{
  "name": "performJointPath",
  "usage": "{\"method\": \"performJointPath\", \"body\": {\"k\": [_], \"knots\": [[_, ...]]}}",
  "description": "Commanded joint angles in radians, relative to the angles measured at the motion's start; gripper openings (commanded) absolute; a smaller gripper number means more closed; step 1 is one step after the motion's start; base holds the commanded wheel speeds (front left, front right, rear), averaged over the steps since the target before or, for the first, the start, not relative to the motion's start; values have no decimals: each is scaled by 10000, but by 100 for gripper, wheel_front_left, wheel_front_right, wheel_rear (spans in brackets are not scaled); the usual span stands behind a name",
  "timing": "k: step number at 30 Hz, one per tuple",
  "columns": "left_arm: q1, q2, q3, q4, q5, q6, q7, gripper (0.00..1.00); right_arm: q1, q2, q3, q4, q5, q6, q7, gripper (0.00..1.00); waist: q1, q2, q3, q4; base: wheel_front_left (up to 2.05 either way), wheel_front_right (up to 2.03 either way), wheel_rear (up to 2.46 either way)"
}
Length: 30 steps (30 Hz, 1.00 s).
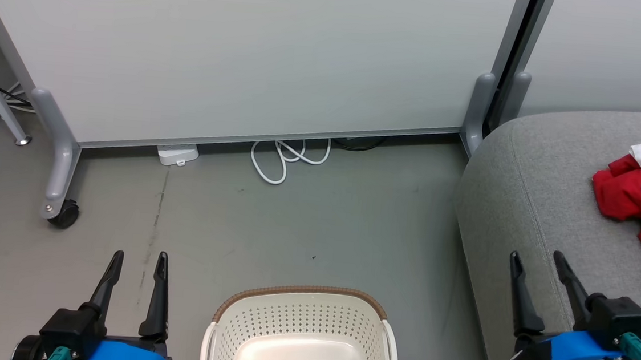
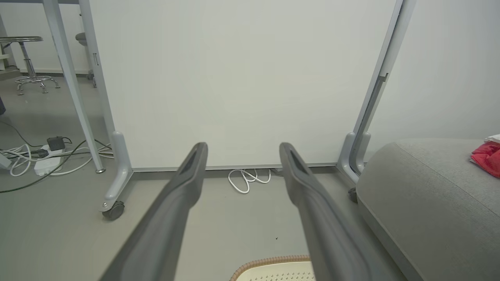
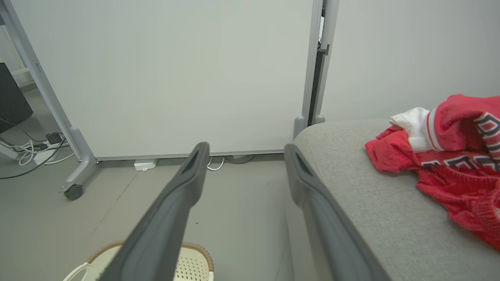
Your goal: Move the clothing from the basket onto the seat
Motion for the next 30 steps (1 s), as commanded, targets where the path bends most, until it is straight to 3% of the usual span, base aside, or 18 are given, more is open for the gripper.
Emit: {"method": "performJointPath", "body": {"k": [1,30], "knots": [[85,71,71,36,-8,-4,-44,100,163,14,71,-45,36,1,1,100,2,-1,-50,53,0,0,0],[117,286,-224,565,-601,-5,-45,100,449,15,369,-25,305,1,82,100,2,-1,-115,350,0,0,0]]}}
